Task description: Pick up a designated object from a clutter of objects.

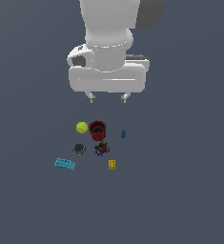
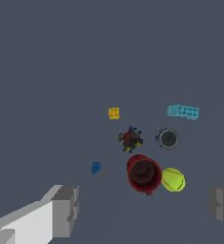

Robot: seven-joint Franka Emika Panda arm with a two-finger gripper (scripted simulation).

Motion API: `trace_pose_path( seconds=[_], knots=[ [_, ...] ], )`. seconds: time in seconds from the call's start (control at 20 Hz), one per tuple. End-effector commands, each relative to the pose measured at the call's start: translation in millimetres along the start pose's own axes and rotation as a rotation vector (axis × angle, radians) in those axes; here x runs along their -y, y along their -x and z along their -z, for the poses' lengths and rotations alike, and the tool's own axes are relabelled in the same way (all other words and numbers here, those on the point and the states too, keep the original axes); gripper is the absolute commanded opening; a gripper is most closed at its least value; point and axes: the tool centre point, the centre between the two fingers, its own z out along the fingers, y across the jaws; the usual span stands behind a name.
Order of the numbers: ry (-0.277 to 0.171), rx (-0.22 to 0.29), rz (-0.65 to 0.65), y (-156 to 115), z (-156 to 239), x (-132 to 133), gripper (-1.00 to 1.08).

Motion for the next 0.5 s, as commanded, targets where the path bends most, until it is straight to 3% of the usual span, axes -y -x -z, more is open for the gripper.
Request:
trace_pose_path(
  seconds=[0.0, 0.45],
  knots=[
    [0.0, 0.0, 0.0, 0.0, 0.0, 0.0, 1.0],
    [0.016, -0.019, 0.048, -3.6, 4.4, -0.7, 1.0]
  ],
)
